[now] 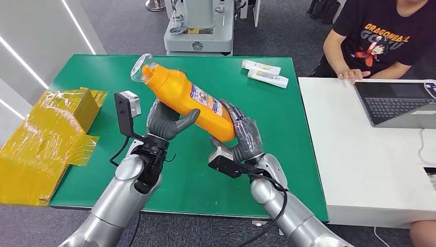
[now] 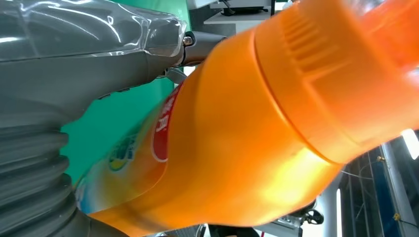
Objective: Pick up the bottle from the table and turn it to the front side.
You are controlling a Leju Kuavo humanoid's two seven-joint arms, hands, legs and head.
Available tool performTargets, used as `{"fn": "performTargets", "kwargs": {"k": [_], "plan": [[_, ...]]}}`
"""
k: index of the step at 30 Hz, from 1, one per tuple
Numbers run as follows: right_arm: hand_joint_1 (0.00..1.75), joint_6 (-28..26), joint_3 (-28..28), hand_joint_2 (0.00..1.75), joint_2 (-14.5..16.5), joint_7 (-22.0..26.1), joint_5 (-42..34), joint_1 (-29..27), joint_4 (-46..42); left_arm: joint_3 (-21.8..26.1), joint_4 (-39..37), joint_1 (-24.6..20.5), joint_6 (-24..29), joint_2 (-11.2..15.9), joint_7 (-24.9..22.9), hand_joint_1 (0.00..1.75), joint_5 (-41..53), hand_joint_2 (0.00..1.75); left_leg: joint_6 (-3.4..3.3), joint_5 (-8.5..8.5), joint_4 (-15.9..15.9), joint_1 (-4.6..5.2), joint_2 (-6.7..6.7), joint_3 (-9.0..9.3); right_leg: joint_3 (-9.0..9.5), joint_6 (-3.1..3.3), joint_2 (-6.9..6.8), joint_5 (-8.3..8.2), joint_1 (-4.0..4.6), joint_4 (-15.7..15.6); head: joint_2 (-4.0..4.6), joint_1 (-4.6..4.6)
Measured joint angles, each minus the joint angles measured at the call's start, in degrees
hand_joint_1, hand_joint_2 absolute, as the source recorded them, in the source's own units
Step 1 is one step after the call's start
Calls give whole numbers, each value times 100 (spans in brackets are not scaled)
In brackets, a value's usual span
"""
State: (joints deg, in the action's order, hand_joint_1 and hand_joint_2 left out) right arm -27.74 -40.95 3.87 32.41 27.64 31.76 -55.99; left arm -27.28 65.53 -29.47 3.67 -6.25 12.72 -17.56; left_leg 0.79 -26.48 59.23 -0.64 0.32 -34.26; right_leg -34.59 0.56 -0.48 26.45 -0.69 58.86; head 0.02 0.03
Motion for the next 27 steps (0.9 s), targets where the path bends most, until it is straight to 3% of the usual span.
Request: {"fn": "performTargets", "kwargs": {"k": [18, 19, 22, 23, 27], "plan": [[175, 256, -413, 175, 50, -104, 14, 224, 277, 2, -320, -130, 436, 186, 71, 0, 321, 175, 0, 0, -1, 0, -2, -2, 1, 0, -1, 0, 0, 0, 0, 2], [175, 256, -430, 175, 50, -102, 4, 233, 296, 2, -322, -128, 443, 194, 77, 33, 323, 175, 0, 0, -1, 0, -2, -2, 1, 0, -1, 0, 0, 0, 0, 2], [175, 258, -469, 175, 52, -98, -22, 258, 340, 2, -324, -119, 462, 208, 97, 164, 325, 175, 0, 0, -1, 0, -2, -2, 0, 0, -1, 0, 0, 0, 0, 2], [175, 261, -481, 175, 52, -95, -31, 266, 354, 2, -324, -113, 469, 210, 117, 175, 325, 175, 0, 0, -1, 0, -2, -2, 1, 0, -1, 0, 0, 0, 0, 2], [175, 261, -529, 175, 56, -72, -44, 281, 410, 3, -324, -70, 510, 211, 206, 175, 308, 175, 0, 0, -1, 0, -1, -2, 0, 0, -1, 0, 0, 0, 0, 2]]}}
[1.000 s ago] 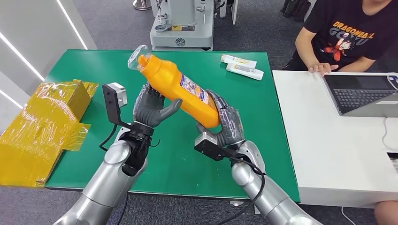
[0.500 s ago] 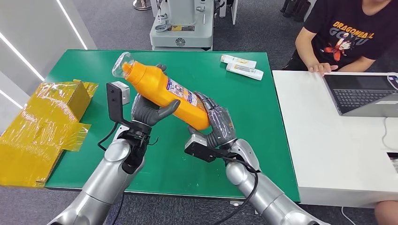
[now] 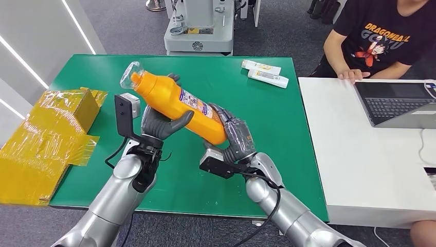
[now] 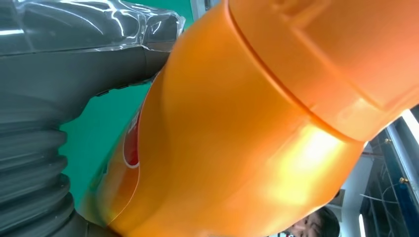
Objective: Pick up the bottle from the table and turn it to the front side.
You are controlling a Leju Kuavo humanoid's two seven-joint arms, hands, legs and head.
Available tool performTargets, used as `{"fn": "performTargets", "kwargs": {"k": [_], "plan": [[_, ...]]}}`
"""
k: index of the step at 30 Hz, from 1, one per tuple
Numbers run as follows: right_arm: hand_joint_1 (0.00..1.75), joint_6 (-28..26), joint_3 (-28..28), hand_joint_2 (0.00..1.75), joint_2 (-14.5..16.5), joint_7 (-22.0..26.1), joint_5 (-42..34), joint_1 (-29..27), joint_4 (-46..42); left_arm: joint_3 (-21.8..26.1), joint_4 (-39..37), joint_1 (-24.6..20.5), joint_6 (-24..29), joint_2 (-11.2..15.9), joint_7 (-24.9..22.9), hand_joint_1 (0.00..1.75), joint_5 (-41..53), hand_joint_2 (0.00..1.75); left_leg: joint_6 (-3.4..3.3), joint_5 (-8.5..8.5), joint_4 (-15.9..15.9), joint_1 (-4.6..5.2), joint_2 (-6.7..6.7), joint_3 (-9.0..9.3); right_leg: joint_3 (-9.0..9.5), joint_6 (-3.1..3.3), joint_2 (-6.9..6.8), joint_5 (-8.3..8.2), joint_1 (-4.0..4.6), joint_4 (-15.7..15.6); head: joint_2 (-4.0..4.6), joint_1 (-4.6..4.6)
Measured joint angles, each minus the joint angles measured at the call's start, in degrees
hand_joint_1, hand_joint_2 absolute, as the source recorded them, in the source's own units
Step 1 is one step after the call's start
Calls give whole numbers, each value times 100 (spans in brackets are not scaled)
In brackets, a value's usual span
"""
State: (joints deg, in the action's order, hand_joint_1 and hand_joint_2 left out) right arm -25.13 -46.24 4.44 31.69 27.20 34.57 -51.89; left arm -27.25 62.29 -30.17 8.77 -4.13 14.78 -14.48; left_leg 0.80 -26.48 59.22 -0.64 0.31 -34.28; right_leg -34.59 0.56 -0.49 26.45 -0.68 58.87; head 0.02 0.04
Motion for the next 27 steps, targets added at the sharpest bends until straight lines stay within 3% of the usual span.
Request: {"fn": "performTargets", "kwargs": {"k": [14, 15, 19, 27], "plan": [[175, -124, -105, 175, 0, 72, -79, 12, 139, 3, -55, 46, -53, 0, 83, 175, -84, 175, 0, 0, 0, 0, 1, 1, -1, 0, 1, 0, 0, 0, 0, -1], [168, -127, -110, 175, 0, 74, -79, 13, 144, 4, -63, 46, -54, 0, 91, 175, -84, 175, 0, 0, 0, 0, 1, 1, -1, 0, 1, 0, 0, 0, 0, -1], [0, -175, -135, 175, 0, 70, -79, 10, 175, 8, -99, 41, -54, 0, 115, 175, -80, 175, 0, 0, 0, 0, 1, 1, -1, 0, 1, 0, 0, 0, 0, -1], [0, -466, -163, 175, -3, -74, -146, -64, 199, 59, -129, 12, 5, 22, 155, 175, -51, 175, 0, 0, 0, 0, 1, 1, -1, 0, 1, 0, 0, 0, -1, -1]]}}
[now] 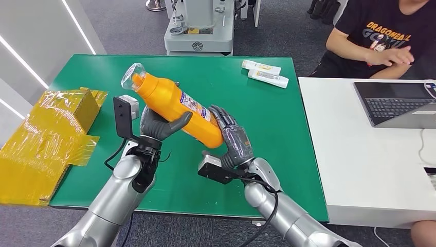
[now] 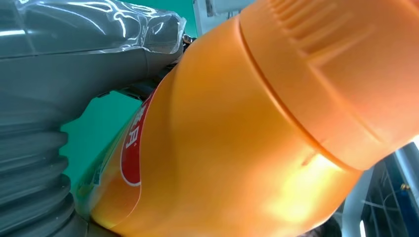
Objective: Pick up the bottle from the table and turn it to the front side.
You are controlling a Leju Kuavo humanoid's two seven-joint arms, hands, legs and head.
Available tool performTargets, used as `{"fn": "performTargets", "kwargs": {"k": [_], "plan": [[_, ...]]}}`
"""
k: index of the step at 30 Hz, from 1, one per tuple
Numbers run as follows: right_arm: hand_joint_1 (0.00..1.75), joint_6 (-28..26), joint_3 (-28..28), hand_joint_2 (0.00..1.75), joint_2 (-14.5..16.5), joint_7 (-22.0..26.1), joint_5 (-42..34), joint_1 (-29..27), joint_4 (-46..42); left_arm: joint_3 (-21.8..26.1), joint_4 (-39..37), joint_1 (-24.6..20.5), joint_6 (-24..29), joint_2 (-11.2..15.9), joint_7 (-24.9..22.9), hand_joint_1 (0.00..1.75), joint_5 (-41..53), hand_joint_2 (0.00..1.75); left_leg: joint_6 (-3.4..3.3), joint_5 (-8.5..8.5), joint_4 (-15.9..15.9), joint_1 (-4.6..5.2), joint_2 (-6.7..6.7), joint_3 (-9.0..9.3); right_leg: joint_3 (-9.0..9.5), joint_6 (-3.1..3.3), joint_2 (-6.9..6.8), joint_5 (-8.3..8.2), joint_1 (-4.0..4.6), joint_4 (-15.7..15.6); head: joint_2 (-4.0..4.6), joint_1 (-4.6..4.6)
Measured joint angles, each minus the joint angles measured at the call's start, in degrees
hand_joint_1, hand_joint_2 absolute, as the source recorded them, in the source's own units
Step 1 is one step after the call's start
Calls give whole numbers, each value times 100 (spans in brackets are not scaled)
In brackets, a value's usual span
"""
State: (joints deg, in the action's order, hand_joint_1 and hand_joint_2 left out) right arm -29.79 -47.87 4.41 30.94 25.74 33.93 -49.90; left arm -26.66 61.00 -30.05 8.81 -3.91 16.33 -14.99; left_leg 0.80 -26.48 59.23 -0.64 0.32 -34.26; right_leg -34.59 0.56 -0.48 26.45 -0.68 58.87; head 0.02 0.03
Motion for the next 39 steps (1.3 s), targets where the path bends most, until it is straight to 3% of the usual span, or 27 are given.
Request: {"fn": "performTargets", "kwargs": {"k": [14, 24, 33, 39], "plan": [[0, -362, 250, 175, -91, -562, -525, -569, -982, 139, 0, 0, 121, 83, 15, 175, 7, 175, 0, 0, 0, 0, 0, -1, 0, 0, 0, 0, 0, 0, 1, 1], [0, -606, 442, 175, -189, -825, -210, -1304, -2407, 256, 17, 123, 334, 146, 17, 175, 102, 175, 0, -1, -2, 0, -1, -1, 0, 0, -1, 1, 0, 0, 1, 1], [0, -967, 786, 175, -288, -190, -712, -2240, -4074, 513, 400, 354, 458, 290, -74, 175, 739, 175, -1, -2, -3, 0, 0, -3, -1, -1, -1, 3, 0, 0, 1, 1], [0, -1008, 895, 175, -358, -23, -640, -2581, -4688, 704, 713, 496, 337, 428, -169, 175, 1092, 175, 0, -2, -4, 0, 0, -2, 0, 0, -1, 4, 0, -1, 1, 0]]}}
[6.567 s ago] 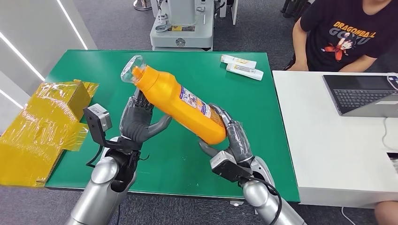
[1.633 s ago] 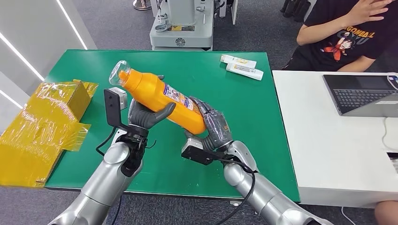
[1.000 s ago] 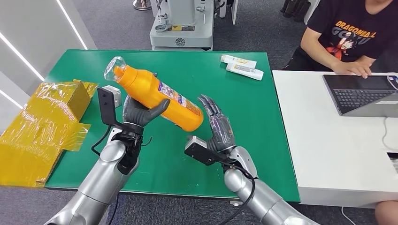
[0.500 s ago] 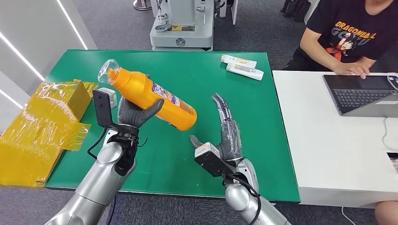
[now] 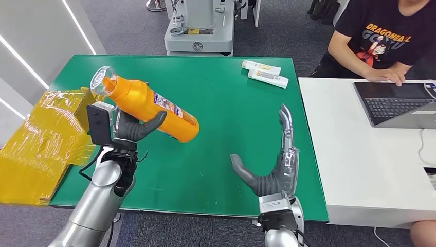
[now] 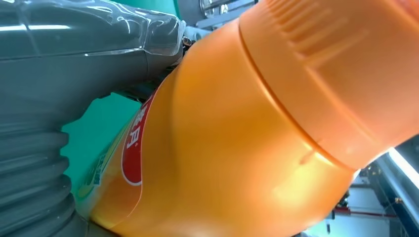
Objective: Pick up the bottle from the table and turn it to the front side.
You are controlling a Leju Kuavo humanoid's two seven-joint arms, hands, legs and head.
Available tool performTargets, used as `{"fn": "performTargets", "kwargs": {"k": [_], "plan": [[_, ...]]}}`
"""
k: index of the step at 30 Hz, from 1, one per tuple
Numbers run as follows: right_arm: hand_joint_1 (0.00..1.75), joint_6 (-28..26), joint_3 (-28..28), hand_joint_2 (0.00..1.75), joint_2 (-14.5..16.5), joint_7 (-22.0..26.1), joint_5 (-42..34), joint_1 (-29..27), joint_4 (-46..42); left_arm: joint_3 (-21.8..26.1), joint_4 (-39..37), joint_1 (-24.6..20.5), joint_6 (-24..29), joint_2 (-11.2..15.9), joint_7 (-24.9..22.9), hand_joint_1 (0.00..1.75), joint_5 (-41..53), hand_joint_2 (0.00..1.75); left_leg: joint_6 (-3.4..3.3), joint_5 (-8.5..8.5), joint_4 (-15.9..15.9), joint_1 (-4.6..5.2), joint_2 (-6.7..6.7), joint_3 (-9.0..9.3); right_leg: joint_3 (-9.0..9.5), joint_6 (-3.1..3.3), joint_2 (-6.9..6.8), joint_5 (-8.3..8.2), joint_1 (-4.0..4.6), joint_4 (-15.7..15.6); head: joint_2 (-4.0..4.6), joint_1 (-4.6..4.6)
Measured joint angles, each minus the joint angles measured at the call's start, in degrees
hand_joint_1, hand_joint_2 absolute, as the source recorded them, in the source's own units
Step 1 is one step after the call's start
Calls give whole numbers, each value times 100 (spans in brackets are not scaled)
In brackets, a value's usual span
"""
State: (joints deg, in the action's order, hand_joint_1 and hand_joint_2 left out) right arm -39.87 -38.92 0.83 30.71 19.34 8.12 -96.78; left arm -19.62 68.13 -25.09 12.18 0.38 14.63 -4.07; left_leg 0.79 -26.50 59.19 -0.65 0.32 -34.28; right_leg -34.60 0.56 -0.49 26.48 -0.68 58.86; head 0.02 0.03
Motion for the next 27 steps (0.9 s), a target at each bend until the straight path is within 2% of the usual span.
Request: {"fn": "performTargets", "kwargs": {"k": [6, 9, 12, 15, 18, 21, 24, 27], "plan": [[0, 3, 28, 175, -44, -54, 89, -95, -174, 61, 120, 27, -47, 77, -22, 175, 129, 175, 0, 1, 0, 0, 0, 0, 1, 1, 0, -1, 0, 0, 0, -1], [0, 23, 32, 175, -86, -131, 68, -184, -184, 82, 167, 27, -200, 233, -51, 175, 343, 175, 0, 1, 0, 0, 1, 0, 1, 1, 1, -1, 0, 0, 0, -2], [0, 64, 32, 175, -119, -108, -47, -307, -199, 107, 196, 10, -475, 569, 36, 175, 572, 175, 1, 1, -2, -1, 5, 2, -1, 1, 6, -1, 1, 1, 0, -1], [0, 112, 34, 175, -132, -81, -79, -429, -226, 110, 194, -102, -728, 1070, 167, 175, 1165, 175, 2, 2, -3, -6, 5, 3, -5, 5, 8, 2, 8, 1, 0, -1], [0, 211, 46, 175, -133, -108, -33, -542, -302, 103, 155, -379, -1015, 1594, 159, 175, 2183, 175, 6, 5, -5, -13, 6, 2, -6, 9, 8, 1, 15, 1, 0, -2], [0, 303, 71, 175, -132, -141, 9, -626, -373, 97, 74, -681, -1278, 2018, 132, 175, 2697, 175, 9, 6, -7, -14, 12, 3, -6, 16, 12, -3, 17, 2, -1, -1], [0, 327, 90, 175, -131, -152, 29, -658, -410, 97, 36, -824, -1344, 2241, 132, 175, 2774, 175, 9, 7, -6, -12, 12, 4, -5, 17, 11, -4, 17, 2, 0, -2], [0, 334, 93, 175, -131, -153, 37, -668, -435, 97, 26, -859, -1354, 2349, 132, 175, 2799, 175, 9, 7, -5, -10, 13, 3, -5, 18, 11, -5, 16, 2, 0, -3]]}}
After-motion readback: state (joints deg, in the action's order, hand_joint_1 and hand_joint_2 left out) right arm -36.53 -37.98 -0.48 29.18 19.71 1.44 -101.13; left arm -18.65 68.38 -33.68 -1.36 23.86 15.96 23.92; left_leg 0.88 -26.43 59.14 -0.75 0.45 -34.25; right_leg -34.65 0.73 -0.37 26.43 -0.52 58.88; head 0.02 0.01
